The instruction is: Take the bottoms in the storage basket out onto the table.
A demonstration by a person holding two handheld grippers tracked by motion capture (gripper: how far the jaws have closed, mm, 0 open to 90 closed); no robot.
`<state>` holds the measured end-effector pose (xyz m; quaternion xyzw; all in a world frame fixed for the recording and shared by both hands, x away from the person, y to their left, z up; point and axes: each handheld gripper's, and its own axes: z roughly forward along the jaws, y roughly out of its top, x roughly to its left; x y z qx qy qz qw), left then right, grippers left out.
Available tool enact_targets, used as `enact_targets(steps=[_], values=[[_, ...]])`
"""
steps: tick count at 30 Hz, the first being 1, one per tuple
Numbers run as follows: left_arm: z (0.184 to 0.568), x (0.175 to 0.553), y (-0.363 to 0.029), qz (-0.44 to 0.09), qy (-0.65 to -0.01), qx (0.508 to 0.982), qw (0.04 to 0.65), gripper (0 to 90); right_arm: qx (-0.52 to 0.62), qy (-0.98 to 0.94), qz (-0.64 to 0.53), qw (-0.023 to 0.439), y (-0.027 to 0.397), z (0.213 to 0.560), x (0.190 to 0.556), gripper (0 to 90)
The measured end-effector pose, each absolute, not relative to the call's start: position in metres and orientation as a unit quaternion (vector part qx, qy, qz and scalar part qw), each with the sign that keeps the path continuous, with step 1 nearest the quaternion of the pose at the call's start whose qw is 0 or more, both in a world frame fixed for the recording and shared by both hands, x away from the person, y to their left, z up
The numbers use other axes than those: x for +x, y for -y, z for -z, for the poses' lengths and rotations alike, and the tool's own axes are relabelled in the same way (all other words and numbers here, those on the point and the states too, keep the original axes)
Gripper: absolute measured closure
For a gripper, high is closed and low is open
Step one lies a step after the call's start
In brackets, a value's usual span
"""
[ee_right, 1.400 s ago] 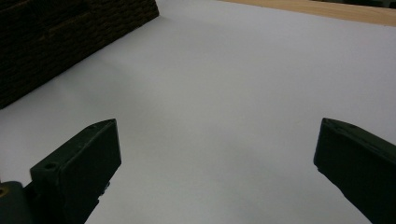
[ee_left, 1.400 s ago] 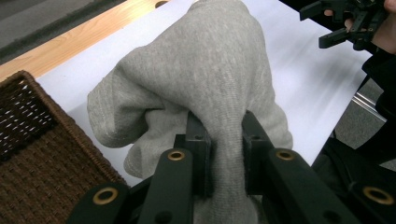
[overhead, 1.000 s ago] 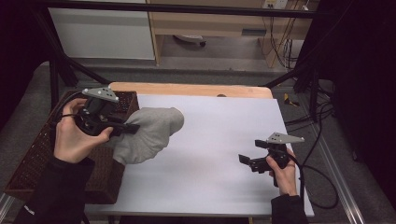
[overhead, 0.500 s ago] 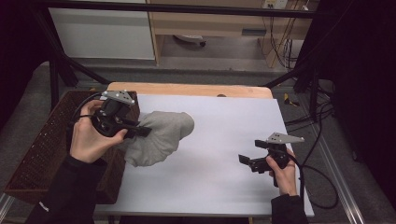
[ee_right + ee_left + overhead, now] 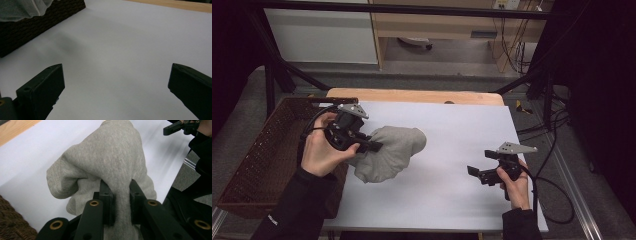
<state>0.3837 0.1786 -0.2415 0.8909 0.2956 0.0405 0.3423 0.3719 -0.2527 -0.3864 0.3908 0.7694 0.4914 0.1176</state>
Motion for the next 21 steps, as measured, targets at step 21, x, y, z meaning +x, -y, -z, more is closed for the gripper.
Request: enact_targets(steps=[21], values=[[0.274, 0.392, -0.154, -0.021, -0.292, 0.899, 0.326, 77.4, 0.39, -0.771, -0.49, 0.118, 0.253, 0.387, 0.372, 1.1]])
